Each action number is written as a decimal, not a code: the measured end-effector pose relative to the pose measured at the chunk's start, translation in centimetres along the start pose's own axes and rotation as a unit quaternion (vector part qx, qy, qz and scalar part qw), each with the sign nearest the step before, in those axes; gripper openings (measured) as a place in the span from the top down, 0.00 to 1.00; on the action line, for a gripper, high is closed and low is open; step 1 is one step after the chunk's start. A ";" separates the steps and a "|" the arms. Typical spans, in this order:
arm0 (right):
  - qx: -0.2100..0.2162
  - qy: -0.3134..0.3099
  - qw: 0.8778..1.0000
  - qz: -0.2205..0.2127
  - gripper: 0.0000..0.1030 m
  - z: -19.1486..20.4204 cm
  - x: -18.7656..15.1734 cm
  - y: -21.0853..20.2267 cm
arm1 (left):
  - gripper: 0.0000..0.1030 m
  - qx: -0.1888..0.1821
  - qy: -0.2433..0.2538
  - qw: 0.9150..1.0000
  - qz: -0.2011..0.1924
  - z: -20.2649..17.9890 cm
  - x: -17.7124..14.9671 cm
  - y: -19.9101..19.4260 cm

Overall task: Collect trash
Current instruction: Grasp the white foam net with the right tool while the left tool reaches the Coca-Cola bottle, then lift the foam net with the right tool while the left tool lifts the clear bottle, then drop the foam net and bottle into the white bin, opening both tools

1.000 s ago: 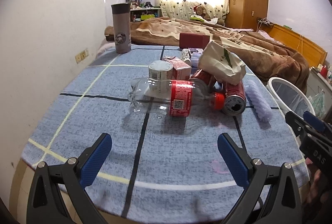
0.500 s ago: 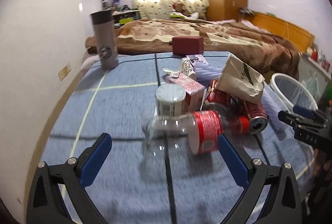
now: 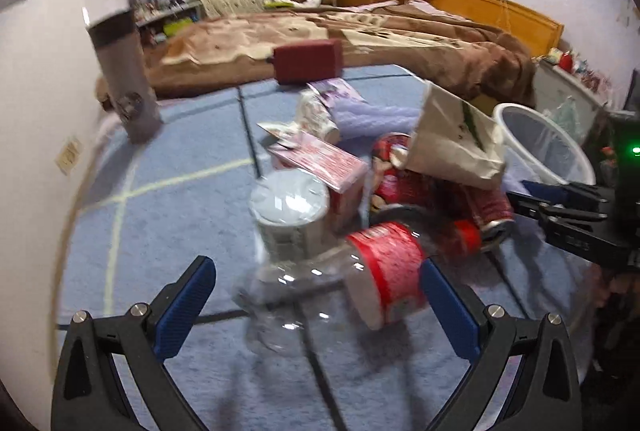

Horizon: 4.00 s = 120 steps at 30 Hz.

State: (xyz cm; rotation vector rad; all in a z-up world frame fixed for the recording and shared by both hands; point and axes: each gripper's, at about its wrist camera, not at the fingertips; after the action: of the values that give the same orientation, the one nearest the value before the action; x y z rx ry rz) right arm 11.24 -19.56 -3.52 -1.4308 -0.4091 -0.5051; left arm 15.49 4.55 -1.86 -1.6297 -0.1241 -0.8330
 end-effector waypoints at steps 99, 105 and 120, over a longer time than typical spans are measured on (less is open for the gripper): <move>0.018 0.068 0.993 -0.099 0.78 -8.8 -1.6 -7.4 | 0.31 -0.100 -0.033 0.993 -0.051 -13.6 3.6 -4.2; -0.006 0.094 0.990 -0.105 0.78 -12.0 -0.9 -8.0 | 0.31 -0.125 -0.015 0.990 -0.063 -17.3 6.3 -3.3; -0.050 0.129 0.987 -0.086 0.78 -18.0 0.5 -6.7 | 0.31 -0.191 0.005 0.981 -0.030 -26.0 11.5 1.5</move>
State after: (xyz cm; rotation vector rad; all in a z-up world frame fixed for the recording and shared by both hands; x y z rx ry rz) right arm 7.34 -37.94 0.45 -1.4106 -0.3044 -0.8508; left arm 13.22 -23.30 3.51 -1.9886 -0.0038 -0.9531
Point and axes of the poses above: each gripper's, at about its wrist camera, not at the fingertips, and y roughly the way its jaws point, z to its left, x to its top, and after that the axes turned 7 degrees about z, right-handed
